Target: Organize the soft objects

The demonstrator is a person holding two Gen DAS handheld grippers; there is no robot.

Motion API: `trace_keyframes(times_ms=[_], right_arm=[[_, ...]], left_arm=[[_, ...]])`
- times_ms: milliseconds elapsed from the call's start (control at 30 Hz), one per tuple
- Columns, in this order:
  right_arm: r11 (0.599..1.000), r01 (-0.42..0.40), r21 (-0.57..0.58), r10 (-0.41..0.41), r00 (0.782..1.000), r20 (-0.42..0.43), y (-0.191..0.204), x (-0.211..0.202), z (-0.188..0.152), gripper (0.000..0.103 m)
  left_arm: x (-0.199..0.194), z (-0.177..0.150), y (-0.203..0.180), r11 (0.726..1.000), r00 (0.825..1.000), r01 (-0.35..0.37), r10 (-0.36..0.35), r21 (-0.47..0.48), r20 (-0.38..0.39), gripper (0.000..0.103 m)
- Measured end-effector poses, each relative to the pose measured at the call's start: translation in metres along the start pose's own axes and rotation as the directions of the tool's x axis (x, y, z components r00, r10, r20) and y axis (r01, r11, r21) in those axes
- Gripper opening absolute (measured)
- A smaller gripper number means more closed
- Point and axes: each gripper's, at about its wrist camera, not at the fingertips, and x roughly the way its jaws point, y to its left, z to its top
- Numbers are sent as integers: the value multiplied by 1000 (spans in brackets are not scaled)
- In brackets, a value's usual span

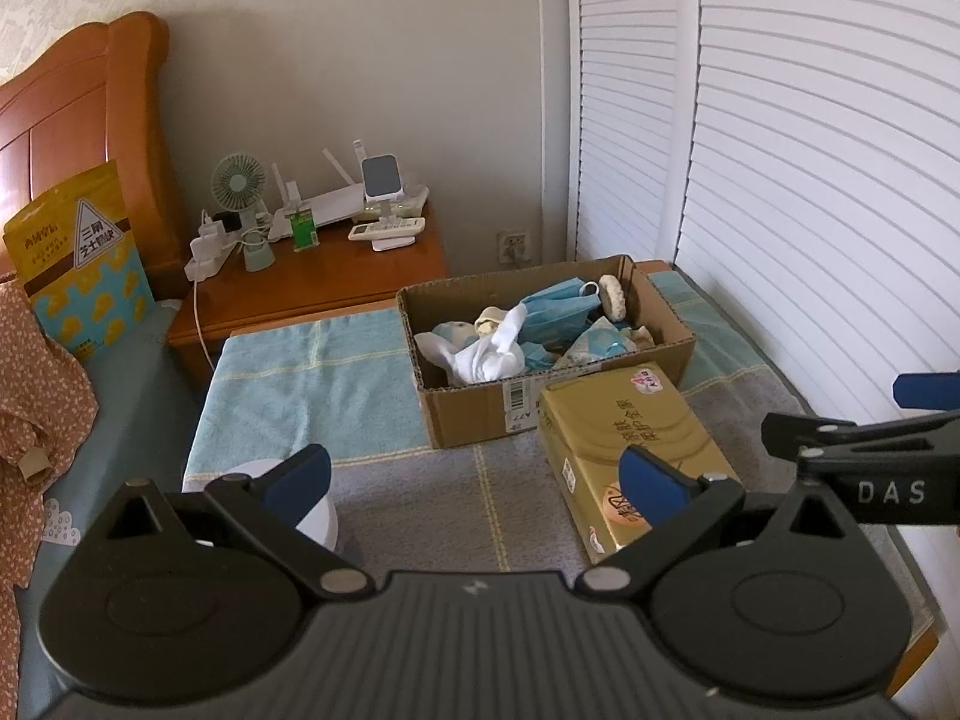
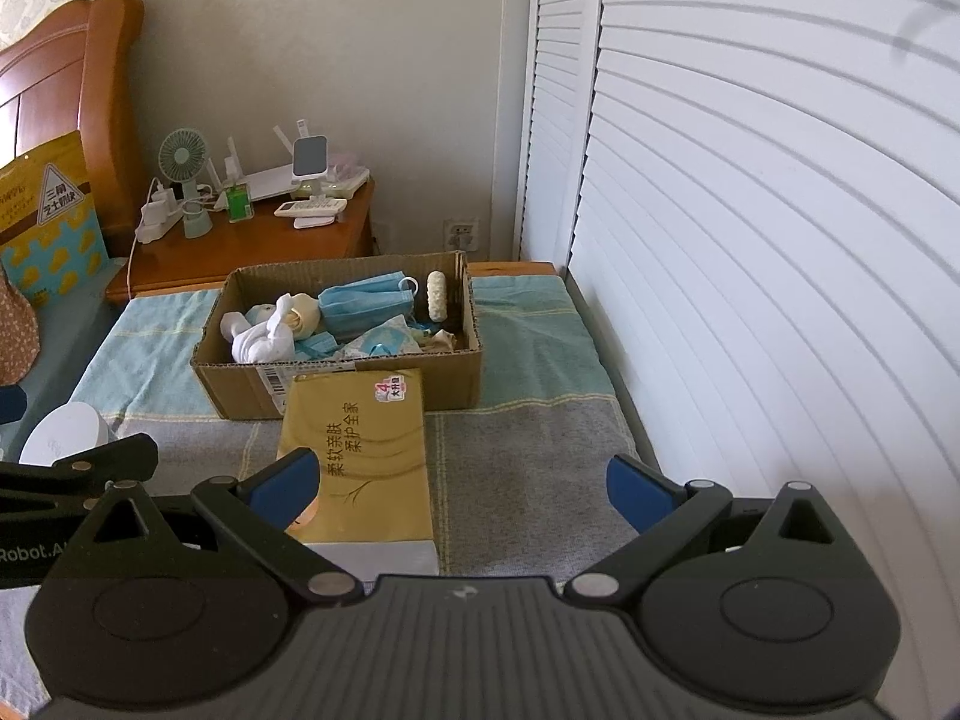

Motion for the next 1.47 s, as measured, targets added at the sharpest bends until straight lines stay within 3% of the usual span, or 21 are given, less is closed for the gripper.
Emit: trace_keyframes(times_ms=[1467], right_arm=[[1000, 3, 2, -3, 1000, 0, -1, -3, -1, 103]], left_arm=[[-2, 2, -2, 1000, 1000, 10, -10, 7, 0, 102]])
